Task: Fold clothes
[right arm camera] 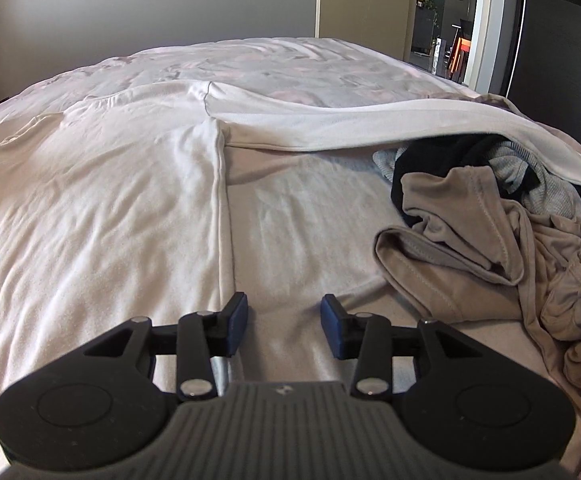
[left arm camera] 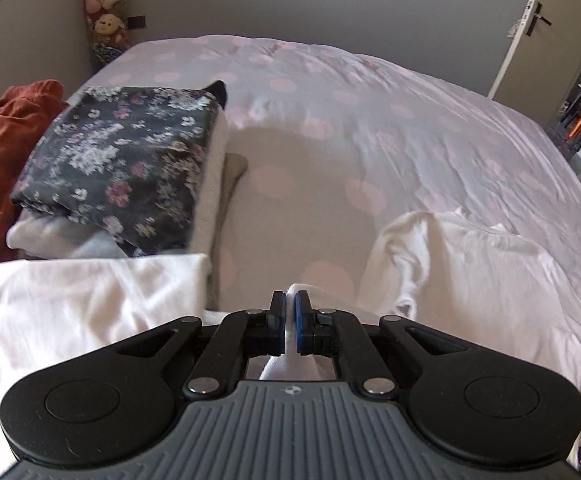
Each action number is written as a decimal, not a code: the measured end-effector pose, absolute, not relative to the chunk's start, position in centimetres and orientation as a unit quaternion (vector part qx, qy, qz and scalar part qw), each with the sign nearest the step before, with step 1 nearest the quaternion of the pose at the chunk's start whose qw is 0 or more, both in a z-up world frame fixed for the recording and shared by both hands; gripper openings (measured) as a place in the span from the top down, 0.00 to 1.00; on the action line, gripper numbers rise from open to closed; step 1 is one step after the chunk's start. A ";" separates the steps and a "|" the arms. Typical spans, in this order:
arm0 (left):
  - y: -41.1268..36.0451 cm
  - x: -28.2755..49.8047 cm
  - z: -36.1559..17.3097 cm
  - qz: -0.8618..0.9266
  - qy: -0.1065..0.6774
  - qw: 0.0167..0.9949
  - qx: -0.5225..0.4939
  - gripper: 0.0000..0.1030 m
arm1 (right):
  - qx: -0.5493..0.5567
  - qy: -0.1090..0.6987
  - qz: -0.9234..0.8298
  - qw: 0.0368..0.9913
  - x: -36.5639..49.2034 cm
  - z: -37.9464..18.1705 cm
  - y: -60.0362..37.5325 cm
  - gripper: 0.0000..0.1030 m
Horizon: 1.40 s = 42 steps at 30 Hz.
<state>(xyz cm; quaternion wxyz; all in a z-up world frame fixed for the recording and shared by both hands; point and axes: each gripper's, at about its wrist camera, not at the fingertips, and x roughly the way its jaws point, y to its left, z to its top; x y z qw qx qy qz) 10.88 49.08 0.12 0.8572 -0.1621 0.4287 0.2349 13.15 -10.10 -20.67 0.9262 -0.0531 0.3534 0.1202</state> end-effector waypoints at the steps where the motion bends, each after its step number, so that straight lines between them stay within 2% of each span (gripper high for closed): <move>1: 49.9 11.1 0.1 0.246 0.431 0.854 -0.157 0.97 | -0.053 0.352 0.120 0.927 13.2 -20.7 -10.1 0.56; 10: 56.6 12.8 -0.4 0.328 0.431 0.832 -0.122 0.97 | -0.055 0.345 0.119 0.929 13.2 -21.0 -10.0 0.55; 15: 58.5 13.9 -3.2 0.350 0.456 0.810 -0.118 0.97 | -0.060 0.342 0.117 0.931 13.2 -21.1 -9.8 0.54; 19: 58.7 13.8 -4.3 0.352 0.442 0.817 -0.113 0.97 | -0.059 0.343 0.117 0.930 13.2 -21.1 -9.9 0.54; 20: 58.5 13.6 -4.1 0.349 0.435 0.823 -0.109 0.96 | -0.059 0.343 0.117 0.930 13.2 -21.1 -9.9 0.54; 22: 57.6 13.1 -3.1 0.338 0.415 0.840 -0.094 0.81 | -0.060 0.344 0.116 0.930 13.3 -21.1 -9.8 0.54; 24: 56.1 12.4 -1.6 0.330 0.389 0.857 -0.070 0.59 | -0.060 0.344 0.116 0.930 13.3 -21.1 -9.8 0.53; 27: 53.3 10.8 0.7 0.299 0.355 0.885 -0.047 0.54 | -0.050 0.348 0.117 0.929 13.2 -20.8 -10.1 0.52; 32: 48.0 8.1 1.4 0.200 0.377 0.900 -0.090 0.51 | -0.028 0.344 0.122 0.931 12.3 -19.6 -10.9 0.49; 37: 43.0 5.9 -3.1 0.093 0.466 0.871 -0.125 0.51 | 0.004 0.352 0.126 0.927 11.4 -18.2 -12.2 0.44; 42: 40.3 4.5 -7.8 0.057 0.529 0.833 -0.148 0.51 | 0.040 0.386 0.136 0.912 10.3 -17.5 -13.8 0.44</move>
